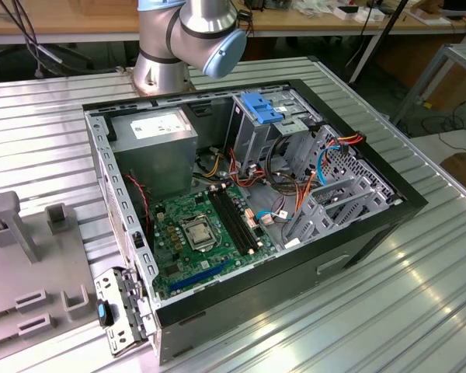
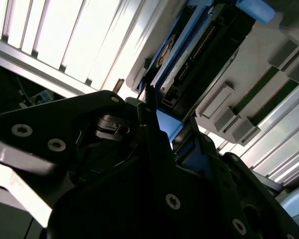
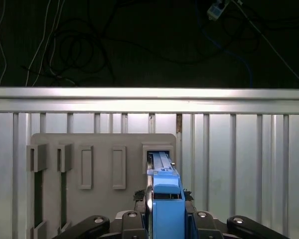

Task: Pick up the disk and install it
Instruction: 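Pick up the disk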

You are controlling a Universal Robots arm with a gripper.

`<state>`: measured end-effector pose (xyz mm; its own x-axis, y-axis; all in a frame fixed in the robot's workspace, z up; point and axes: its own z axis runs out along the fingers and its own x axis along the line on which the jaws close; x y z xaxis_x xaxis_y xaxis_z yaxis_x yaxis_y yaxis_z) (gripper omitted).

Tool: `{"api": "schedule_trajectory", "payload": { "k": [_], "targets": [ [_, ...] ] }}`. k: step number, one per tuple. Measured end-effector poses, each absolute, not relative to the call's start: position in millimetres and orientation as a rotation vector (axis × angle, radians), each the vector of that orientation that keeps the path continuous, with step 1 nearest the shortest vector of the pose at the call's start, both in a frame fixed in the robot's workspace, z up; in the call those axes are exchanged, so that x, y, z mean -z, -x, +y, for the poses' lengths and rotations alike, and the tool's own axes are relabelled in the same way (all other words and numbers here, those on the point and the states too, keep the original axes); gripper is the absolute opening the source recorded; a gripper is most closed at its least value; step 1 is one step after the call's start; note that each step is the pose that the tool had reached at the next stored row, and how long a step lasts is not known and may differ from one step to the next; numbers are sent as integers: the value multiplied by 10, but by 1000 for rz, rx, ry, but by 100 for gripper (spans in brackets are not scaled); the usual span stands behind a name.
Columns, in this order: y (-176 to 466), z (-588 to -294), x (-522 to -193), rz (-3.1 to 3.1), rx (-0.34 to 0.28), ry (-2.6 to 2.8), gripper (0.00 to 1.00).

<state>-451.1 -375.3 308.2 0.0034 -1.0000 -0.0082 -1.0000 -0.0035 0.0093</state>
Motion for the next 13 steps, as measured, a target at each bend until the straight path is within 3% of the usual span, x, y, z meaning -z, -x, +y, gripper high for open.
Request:
{"api": "schedule_trajectory", "payload": {
  "k": [13],
  "targets": [
    [4511, -3753, -3171, -2217, 19, -2225, 37]
  ]
}}
